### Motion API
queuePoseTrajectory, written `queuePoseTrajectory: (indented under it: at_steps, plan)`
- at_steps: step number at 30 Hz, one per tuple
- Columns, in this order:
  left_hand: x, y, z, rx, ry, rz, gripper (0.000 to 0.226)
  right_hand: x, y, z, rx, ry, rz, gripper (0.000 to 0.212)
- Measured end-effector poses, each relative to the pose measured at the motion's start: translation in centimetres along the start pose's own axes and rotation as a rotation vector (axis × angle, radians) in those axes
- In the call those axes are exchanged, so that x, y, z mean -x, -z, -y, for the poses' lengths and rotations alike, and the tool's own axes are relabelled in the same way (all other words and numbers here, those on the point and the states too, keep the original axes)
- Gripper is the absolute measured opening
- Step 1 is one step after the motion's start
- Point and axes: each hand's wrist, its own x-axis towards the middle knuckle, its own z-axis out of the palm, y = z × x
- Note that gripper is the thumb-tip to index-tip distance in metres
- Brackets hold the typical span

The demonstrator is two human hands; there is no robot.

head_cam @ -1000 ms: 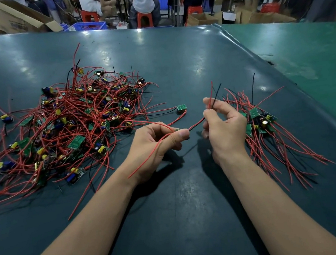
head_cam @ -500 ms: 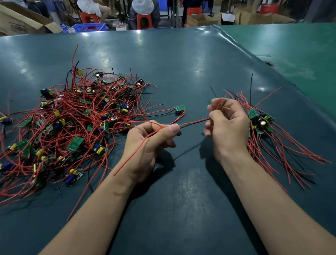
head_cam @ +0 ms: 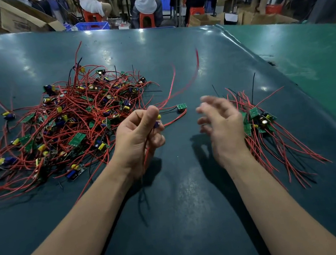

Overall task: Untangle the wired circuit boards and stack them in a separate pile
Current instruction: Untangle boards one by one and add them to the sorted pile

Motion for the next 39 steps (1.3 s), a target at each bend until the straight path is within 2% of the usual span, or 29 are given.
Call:
queuePoseTrajectory:
  at_steps: [3,5,7,10,13,15,17,21,25,28,30,33,36,39]
  plan:
    - [0.5,-0.3,0.6,-0.164,0.003,-0.014,0.040,1.4,-1.3,-0.2,-0.144,-0.270,0.405,0.010]
    - [0.9,-0.5,1.0,-0.296,-0.007,0.000,0.037,1.9,-1.7,-0.6,-0.157,-0.295,0.493,0.019]
    - [0.9,-0.5,1.2,-0.417,-0.012,0.001,0.038,2.0,-1.8,-0.8,-0.105,-0.270,0.471,0.024]
    - [0.6,-0.2,1.3,-0.519,0.022,0.008,0.043,1.5,-1.4,-0.8,-0.055,-0.256,0.395,0.010]
    - [0.4,0.0,1.3,-0.409,0.137,0.082,0.039,1.1,-1.0,-0.8,-0.159,-0.294,0.339,0.015]
    - [0.3,0.2,1.2,-0.358,0.179,0.125,0.027,1.0,-0.9,-0.6,-0.182,-0.306,0.361,0.007]
    - [0.3,0.4,1.2,-0.391,0.199,0.188,0.019,0.9,-0.6,-0.4,-0.170,-0.330,0.392,0.017]
    - [0.2,0.7,1.2,-0.372,0.228,0.302,0.022,0.7,-0.2,-0.3,-0.170,-0.369,0.443,0.023]
    - [0.2,0.9,1.4,-0.360,0.236,0.301,0.022,0.3,0.0,0.0,-0.138,-0.288,0.326,0.018]
    - [0.1,1.1,1.5,-0.418,0.226,0.333,0.025,-0.3,0.3,-0.2,-0.032,-0.228,0.232,0.025]
    - [0.0,1.2,1.4,-0.428,0.228,0.355,0.027,-0.3,0.4,-0.4,-0.001,-0.216,0.227,0.024]
    - [-0.2,1.2,1.4,-0.408,0.233,0.363,0.030,-0.2,0.5,-0.3,0.010,-0.238,0.379,0.024]
    - [-0.3,1.2,1.4,-0.354,0.239,0.317,0.027,-0.2,0.9,0.0,-0.158,-0.343,0.632,0.030]
    - [-0.3,1.2,1.3,-0.376,0.240,0.338,0.031,-0.2,1.3,0.0,-0.223,-0.360,0.761,0.028]
